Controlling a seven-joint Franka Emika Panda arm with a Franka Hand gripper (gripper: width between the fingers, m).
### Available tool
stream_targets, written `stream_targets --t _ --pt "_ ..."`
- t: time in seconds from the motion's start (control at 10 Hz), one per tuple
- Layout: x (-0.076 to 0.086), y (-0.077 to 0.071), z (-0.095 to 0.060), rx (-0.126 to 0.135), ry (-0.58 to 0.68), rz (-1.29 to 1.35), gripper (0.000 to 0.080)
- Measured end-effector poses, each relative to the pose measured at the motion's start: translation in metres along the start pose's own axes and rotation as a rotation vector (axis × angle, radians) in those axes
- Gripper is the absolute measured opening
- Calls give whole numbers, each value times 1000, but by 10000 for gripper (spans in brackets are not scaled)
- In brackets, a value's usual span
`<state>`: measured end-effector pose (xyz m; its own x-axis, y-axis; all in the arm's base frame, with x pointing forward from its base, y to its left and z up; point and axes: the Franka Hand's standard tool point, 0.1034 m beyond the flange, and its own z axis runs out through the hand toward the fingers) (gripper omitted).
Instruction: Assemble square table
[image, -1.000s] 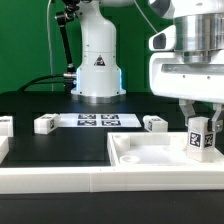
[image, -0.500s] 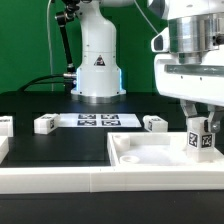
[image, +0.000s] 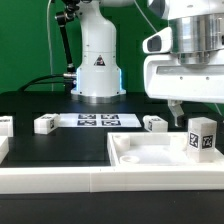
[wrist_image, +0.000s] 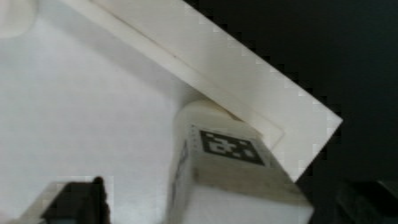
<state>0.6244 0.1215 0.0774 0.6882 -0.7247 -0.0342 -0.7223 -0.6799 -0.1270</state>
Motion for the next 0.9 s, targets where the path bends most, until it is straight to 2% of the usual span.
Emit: stream_targets --t 0.3,0.9 --pt "0 0 0 -1 0 -183 648" --pt "3 2 0 -25 11 -696 648"
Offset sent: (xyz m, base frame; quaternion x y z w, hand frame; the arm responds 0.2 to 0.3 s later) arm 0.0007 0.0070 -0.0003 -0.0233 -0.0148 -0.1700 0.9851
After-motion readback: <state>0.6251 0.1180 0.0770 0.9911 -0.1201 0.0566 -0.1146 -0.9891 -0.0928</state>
